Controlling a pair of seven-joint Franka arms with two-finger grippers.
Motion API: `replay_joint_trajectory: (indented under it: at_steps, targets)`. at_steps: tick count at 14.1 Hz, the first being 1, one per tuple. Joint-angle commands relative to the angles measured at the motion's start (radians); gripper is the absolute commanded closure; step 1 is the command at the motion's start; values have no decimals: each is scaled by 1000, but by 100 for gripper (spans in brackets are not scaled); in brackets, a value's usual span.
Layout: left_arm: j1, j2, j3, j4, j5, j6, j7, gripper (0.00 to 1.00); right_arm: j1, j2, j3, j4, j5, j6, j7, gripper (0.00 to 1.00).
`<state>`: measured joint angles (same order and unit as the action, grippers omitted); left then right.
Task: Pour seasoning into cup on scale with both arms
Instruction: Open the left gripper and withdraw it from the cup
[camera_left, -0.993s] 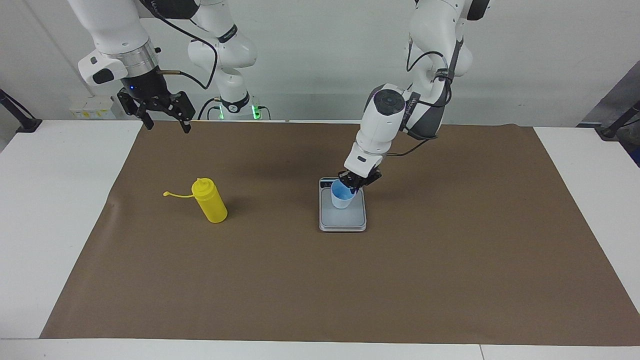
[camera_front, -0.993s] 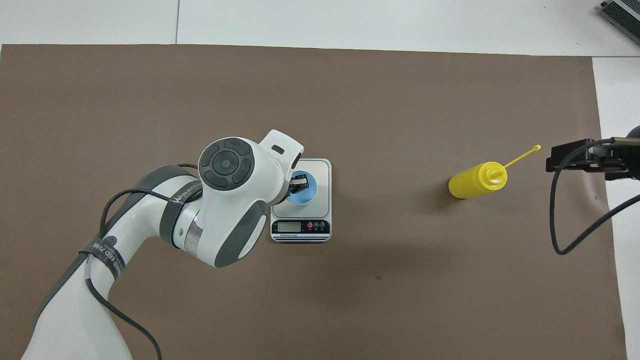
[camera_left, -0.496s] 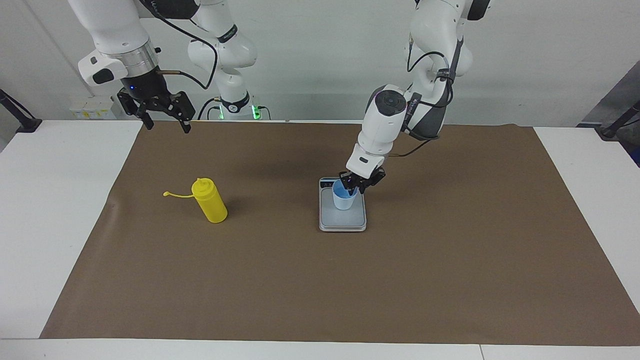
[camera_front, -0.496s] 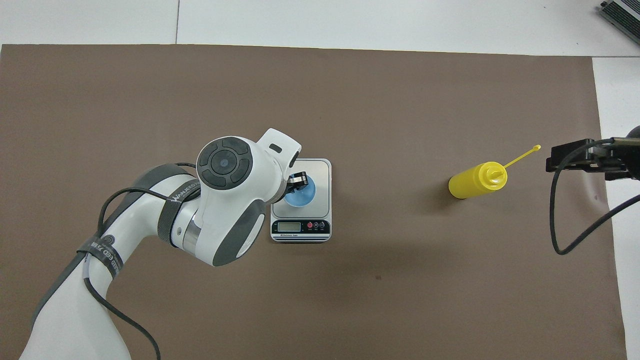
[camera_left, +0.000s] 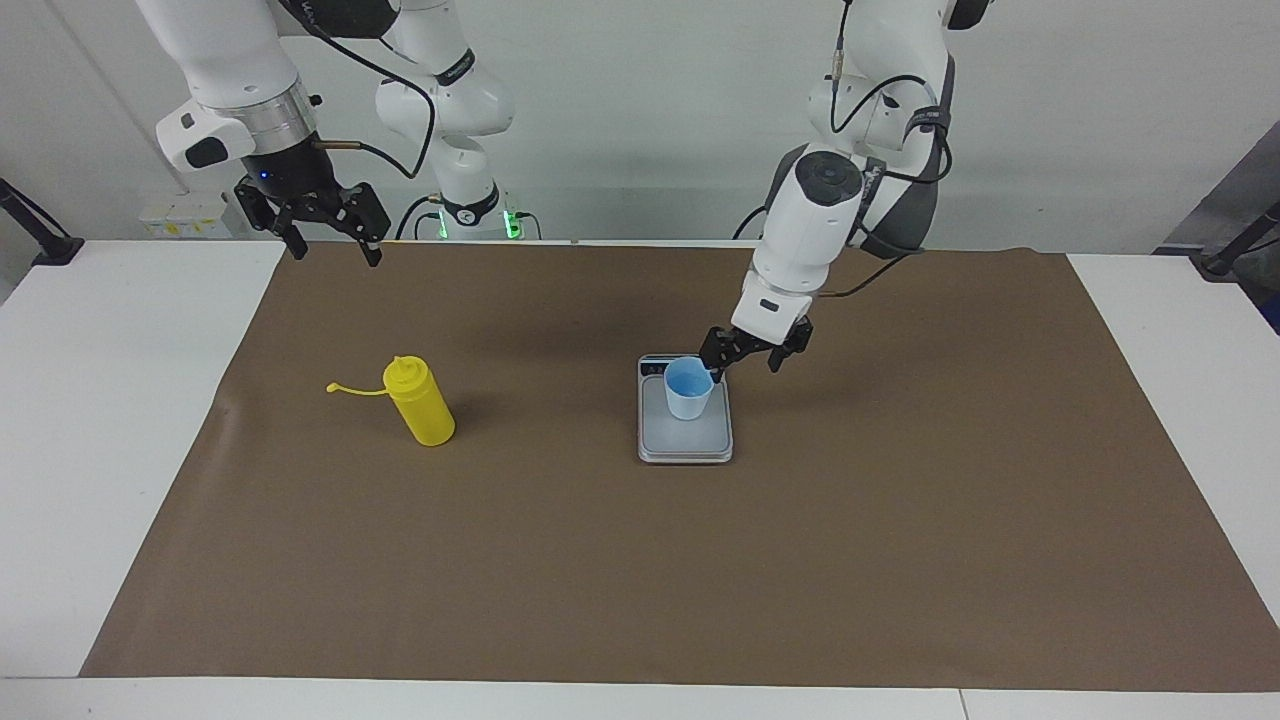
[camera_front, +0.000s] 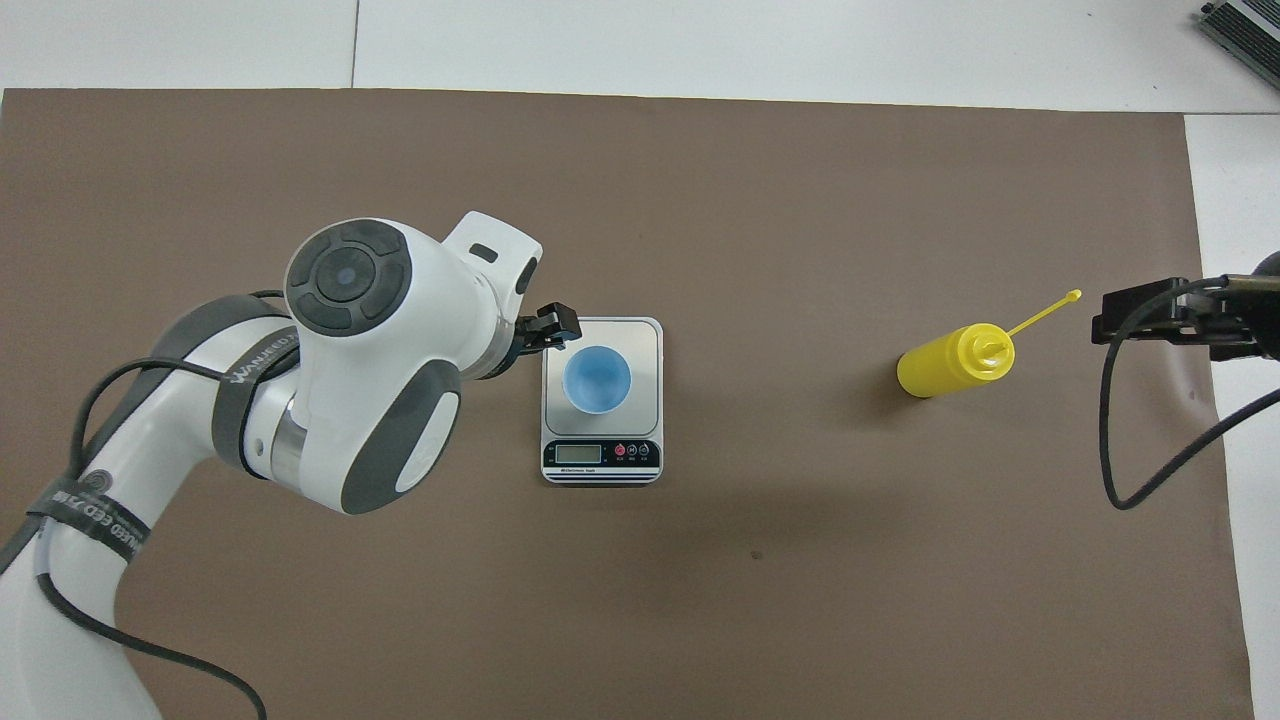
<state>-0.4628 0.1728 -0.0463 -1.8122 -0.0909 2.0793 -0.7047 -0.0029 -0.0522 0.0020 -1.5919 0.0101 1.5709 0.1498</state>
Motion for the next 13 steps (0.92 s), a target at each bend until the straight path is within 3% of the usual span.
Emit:
replay_joint_trajectory:
  at_steps: [1,3,8,13]
  targets:
    - [67,-12,-6,20,31,-42,46,0,-14,-24,-2,-25,4,-70,-21,0]
    - [127,-39,-7,19,42,-92,133,0,-14,-29,-10,-22,4,-133,-21,0]
    - [266,-148,-7,16,42,-237,376,0,-17,-40,-10,-45,8,-100,-62,0]
    - [378,-234,-4,17,52,-355,563,0,-49,-196,-11,-415,59,272,-361,0]
